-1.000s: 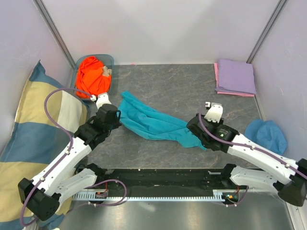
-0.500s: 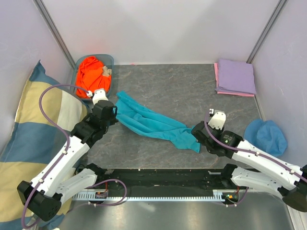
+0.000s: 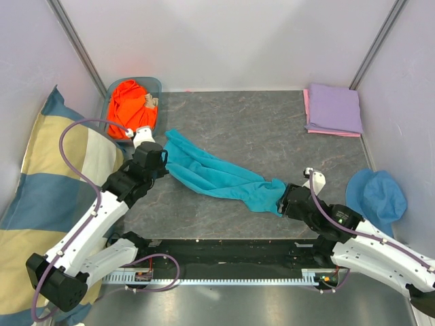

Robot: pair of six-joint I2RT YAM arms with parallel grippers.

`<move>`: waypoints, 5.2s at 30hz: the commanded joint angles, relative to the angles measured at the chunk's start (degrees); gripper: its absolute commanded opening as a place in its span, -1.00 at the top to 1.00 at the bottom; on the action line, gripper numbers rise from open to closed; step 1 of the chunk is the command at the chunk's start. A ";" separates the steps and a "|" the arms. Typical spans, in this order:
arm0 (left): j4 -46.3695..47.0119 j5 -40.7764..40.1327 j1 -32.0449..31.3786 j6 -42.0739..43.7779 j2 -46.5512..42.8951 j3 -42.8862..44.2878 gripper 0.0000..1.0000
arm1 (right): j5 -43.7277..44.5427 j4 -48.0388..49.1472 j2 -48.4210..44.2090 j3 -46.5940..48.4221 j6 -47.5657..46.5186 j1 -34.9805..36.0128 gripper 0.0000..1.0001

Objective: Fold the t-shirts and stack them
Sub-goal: Flatten out the tshirt

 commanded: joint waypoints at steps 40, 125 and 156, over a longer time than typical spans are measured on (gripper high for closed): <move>3.57 1.31 0.36 2.70 0.54 -1.27 0.96 | 0.74 9.05 1.51 -5.03 -1.31 0.59 1.00; 4.19 8.78 7.04 23.80 18.12 49.38 0.96 | 10.52 17.57 39.04 69.89 -54.23 -19.62 1.00; 18.30 11.35 7.04 3.93 10.62 17.91 0.96 | 7.79 30.18 32.21 41.26 -40.95 -22.51 1.00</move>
